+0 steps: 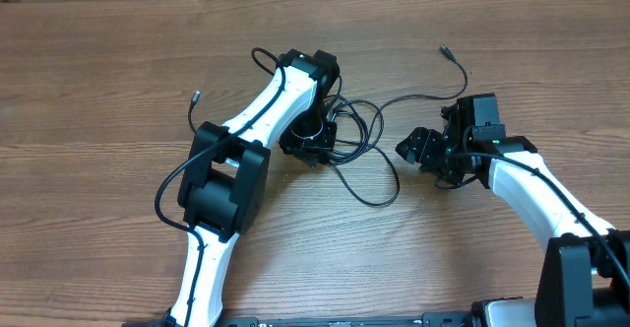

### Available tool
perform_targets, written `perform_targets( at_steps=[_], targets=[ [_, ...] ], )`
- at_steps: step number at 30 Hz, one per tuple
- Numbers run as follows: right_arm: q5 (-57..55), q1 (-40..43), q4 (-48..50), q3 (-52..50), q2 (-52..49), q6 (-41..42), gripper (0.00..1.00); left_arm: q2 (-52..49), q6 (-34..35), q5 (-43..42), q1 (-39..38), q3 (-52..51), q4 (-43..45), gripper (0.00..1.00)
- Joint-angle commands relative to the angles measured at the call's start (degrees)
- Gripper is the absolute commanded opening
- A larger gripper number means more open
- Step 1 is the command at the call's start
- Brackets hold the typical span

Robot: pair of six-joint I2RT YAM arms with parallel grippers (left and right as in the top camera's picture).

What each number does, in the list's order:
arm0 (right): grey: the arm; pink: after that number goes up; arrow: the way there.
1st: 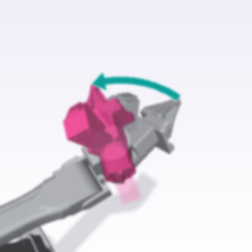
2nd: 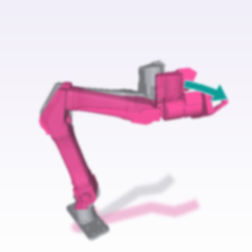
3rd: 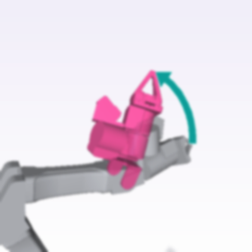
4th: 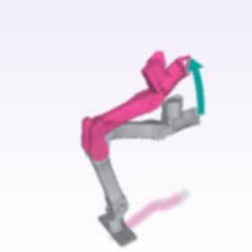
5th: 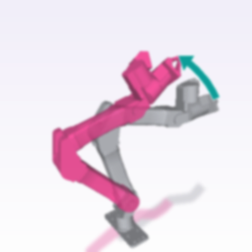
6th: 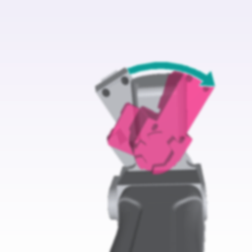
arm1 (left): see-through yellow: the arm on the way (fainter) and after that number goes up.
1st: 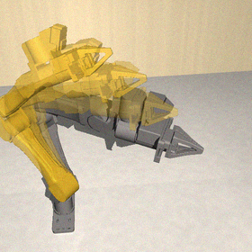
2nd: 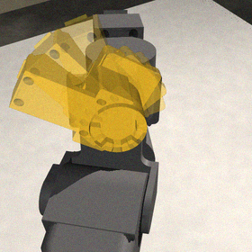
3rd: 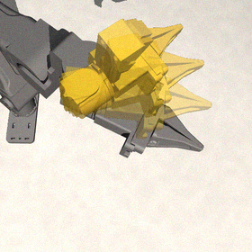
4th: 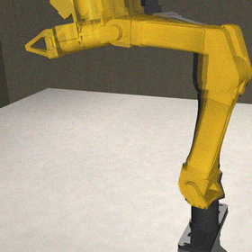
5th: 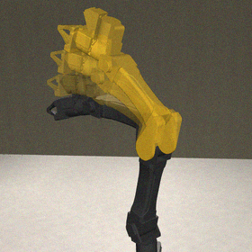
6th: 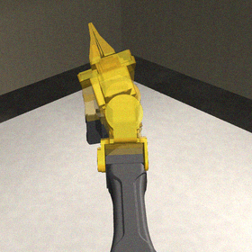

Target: Untangle cables

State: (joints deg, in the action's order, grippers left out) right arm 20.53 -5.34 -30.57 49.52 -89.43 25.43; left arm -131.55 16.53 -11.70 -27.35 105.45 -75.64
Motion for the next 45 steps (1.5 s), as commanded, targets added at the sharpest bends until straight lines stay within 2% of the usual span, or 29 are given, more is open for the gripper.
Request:
perform_targets(
  at_steps=[1,4,5,7,9,11,18,32,33,35,42,45],
  targets=[
    [-0.52,-0.17,0.22,1.55,-0.17,-0.13,0.76,-1.29,0.39,0.07,0.39,-0.17,0.68,0.04],
    [-0.55,-0.17,0.22,1.55,-0.17,-0.13,0.76,-1.29,0.42,0.04,0.59,0.46,1.99,0.04],
    [-0.55,-0.17,0.22,1.55,-0.17,-0.13,0.76,-1.29,0.39,-0.15,0.79,1.16,2.73,0.08],
    [-0.55,-0.17,0.24,1.55,-0.17,-0.13,0.76,-1.29,0.39,-0.15,0.87,2.01,4.11,0.27],
    [-0.55,-0.17,0.24,1.55,-0.17,-0.13,0.76,-1.27,0.37,-0.07,1.05,2.49,5.70,0.41],
    [-0.55,-0.17,0.22,1.55,-0.17,-0.13,0.76,-1.29,0.35,0.52,1.18,2.49,7.67,0.47],
    [-0.55,-0.17,0.24,1.55,-0.17,-0.13,0.76,-1.31,0.42,3.32,1.01,2.34,12.35,0.36],
    [-0.52,-0.17,0.22,1.55,-0.17,-0.13,0.77,-3.17,0.39,3.37,0.57,2.14,14.19,0.27],
    [-0.52,-0.17,0.22,1.55,-0.17,-0.13,0.77,-3.28,0.39,3.34,0.57,2.03,14.23,0.25],
    [-0.52,-0.17,0.22,1.55,-0.17,-0.13,0.77,-3.30,0.42,3.28,0.55,2.01,14.21,0.04],
    [-0.50,-0.17,0.24,1.55,-0.17,-0.13,0.80,-2.62,0.17,2.62,0.90,5.66,11.19,0.04],
    [0.09,-0.17,0.48,1.57,-0.17,-0.17,0.80,-1.22,-2.08,-1.49,1.11,11.37,7.26,0.04]
  ],
)
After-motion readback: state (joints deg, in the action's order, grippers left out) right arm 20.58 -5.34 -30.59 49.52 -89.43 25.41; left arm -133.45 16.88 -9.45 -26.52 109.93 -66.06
